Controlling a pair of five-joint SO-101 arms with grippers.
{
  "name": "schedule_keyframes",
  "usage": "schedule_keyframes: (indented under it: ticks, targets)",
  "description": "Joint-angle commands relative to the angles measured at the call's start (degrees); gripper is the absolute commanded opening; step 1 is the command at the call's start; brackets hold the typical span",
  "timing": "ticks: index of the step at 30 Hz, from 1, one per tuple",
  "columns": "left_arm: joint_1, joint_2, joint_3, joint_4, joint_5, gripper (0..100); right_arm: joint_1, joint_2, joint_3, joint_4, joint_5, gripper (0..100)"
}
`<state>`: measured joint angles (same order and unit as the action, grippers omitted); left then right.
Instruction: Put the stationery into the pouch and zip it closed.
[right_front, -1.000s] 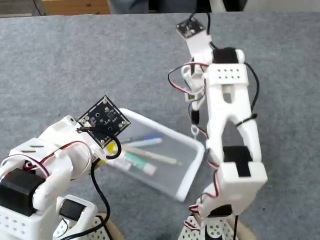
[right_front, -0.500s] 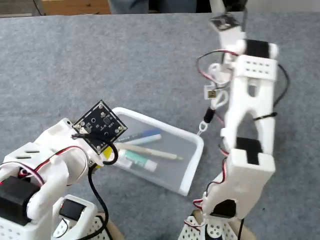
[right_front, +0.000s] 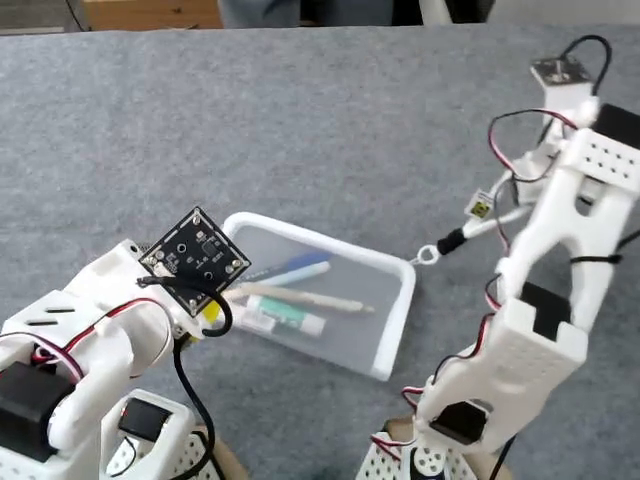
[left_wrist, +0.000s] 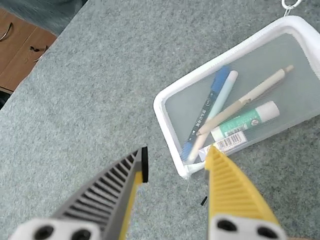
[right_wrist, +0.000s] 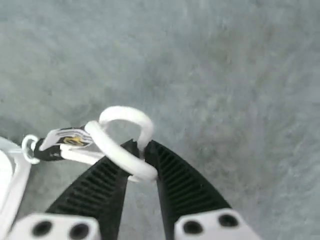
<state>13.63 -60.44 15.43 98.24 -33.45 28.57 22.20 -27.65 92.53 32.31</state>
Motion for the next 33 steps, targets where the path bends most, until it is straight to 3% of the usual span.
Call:
schedule_keyframes:
  ticks: [1, 4, 8, 16, 30, 33]
  targets:
    - [-0.2, -0.2, -0.9, -0.1, 0.4, 21, 1.5, 0.0, 1.0, 2.4, 1.3, 1.2]
    - [-0.2, -0.2, -1.0, -0.1, 0.4, 21, 2.4, 0.3, 3.5, 2.3, 1.1, 1.2]
    - [-0.2, -0.2, -1.0, -0.1, 0.4, 21, 9.6, 0.4, 5.1, -4.2, 1.3, 1.2]
    - [-0.2, -0.2, -1.0, -0.1, 0.4, 21, 20.6, 4.7, 6.6, -7.8, 7.3, 1.2]
    - [-0.1, -0.2, -3.7, 0.0, 0.4, 21, 26.4, 3.8, 4.1, -6.0, 10.5, 1.6]
    - [-0.1, 0.1, -4.1, 0.0, 0.4, 21, 26.4, 3.7, 3.6, -2.8, 10.5, 7.5]
